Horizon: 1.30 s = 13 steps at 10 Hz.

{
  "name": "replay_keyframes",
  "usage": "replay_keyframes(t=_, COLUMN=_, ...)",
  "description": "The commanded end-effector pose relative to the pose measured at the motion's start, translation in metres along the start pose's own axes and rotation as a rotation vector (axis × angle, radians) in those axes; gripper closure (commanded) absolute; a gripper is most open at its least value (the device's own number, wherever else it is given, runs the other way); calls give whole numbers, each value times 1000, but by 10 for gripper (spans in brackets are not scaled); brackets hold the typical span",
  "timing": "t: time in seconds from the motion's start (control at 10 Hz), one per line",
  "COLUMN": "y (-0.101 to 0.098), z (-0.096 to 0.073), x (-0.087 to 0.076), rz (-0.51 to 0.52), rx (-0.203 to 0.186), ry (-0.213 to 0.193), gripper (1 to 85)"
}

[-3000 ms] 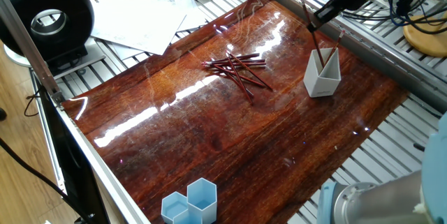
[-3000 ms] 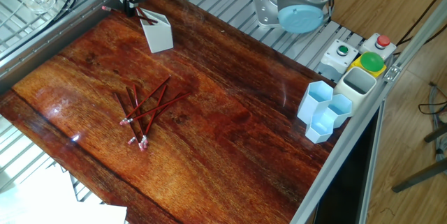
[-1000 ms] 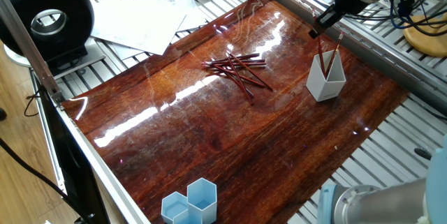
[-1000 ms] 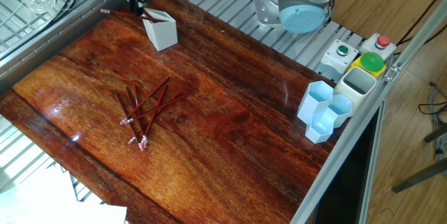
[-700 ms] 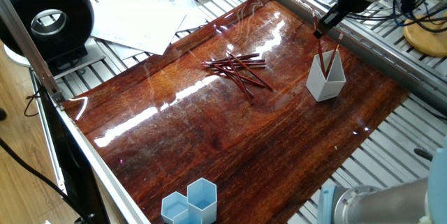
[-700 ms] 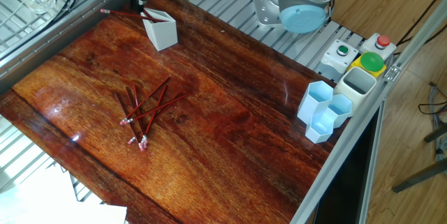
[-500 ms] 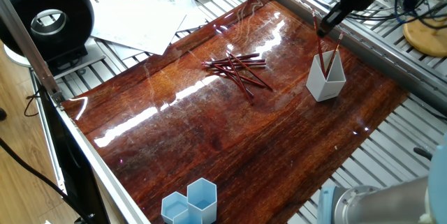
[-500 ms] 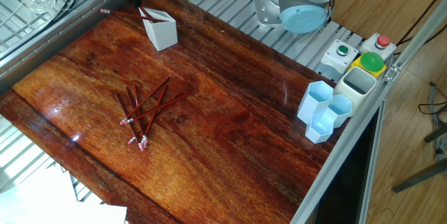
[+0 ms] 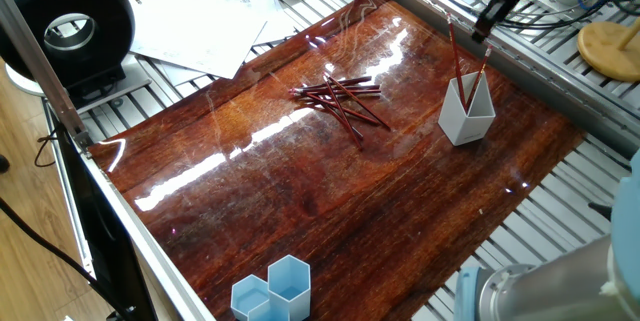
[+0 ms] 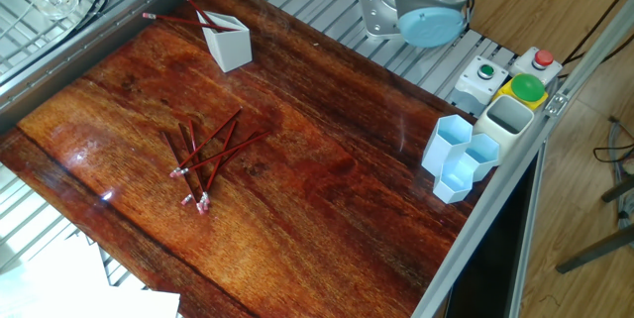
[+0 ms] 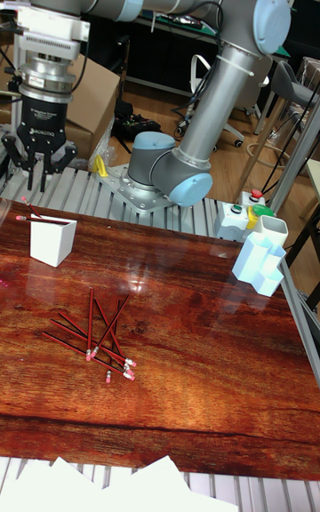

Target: Put the pen into the pen holder

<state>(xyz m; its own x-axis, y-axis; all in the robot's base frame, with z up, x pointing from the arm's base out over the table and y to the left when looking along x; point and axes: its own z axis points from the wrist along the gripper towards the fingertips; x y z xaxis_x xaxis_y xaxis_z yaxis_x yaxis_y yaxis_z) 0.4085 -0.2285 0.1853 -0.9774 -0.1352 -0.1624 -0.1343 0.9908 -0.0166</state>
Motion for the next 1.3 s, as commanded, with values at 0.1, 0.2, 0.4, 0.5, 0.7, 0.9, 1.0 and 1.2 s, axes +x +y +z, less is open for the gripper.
replay_keyframes(t=0.1, y=-3, z=-5, x=11, rz=20, rx=0, ry=48, gripper=567)
replay_keyframes(t=0.2, y=5, z=-5, x=9, rz=42, rx=-32, ry=40, gripper=543)
replay_keyframes(t=0.4, y=3, z=-6, x=14, rz=114, rx=-22, ry=62, gripper=663)
replay_keyframes(t=0.5, y=0, z=-5, x=13, rz=116, rx=-11, ry=58, gripper=677)
replay_keyframes(t=0.7, y=-6, z=-5, x=15, rz=97, rx=15, ry=62, gripper=703)
replay_keyframes(t=0.9, y=-2, z=-5, x=11, rz=67, rx=-4, ry=50, gripper=713)
replay_keyframes(t=1.0, y=-7, z=-6, x=17, rz=69, rx=16, ry=70, gripper=713)
replay_keyframes(t=1.2, y=3, z=-5, x=11, rz=54, rx=-24, ry=49, gripper=643)
